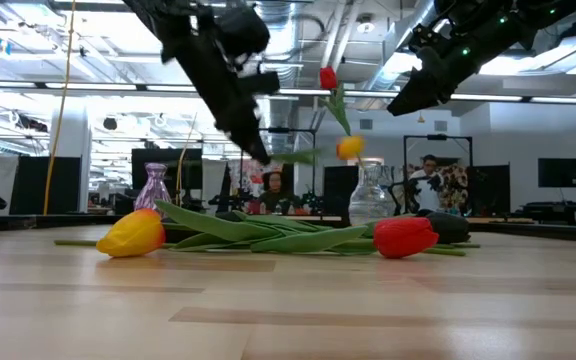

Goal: Sort flowers into vase by color
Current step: Put the top right yellow tulip into the purple vase

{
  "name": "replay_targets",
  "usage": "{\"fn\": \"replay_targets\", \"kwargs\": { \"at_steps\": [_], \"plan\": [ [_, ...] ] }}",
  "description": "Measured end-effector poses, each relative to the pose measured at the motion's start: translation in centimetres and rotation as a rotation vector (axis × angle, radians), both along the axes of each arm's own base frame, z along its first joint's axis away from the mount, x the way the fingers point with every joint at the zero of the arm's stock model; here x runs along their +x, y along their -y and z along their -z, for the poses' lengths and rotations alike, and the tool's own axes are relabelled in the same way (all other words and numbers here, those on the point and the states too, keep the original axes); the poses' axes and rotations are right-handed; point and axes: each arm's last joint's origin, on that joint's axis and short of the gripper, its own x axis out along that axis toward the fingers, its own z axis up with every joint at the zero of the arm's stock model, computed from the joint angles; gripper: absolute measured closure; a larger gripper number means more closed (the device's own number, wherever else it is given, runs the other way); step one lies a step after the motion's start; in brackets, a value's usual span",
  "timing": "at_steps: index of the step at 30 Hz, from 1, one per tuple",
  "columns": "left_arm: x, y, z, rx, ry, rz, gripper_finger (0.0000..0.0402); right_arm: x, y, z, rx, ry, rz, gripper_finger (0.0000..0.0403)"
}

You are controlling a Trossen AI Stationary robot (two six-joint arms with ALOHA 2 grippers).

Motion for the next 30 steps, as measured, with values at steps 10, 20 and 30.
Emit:
{"fn": "replay_targets", "kwargs": {
  "at_steps": [10,20,30],
  "plan": [
    [-4.8,1.4,-2.2,-0.03,0.267,0.024,0.0399,0.0,0.0,0.0,0.0,0.0,0.0,0.0179],
    [-11.9,2.5,-3.2,0.129,0.75,-0.018,0.04,0.0,0.0,0.0,-0.001,0.0,0.0,0.0179],
    [-16.0,2.1,-2.6,0.389,1.027,-0.112,0.04,0.0,0.0,0.0,0.0,0.0,0.0,0.0179]
  ]
}}
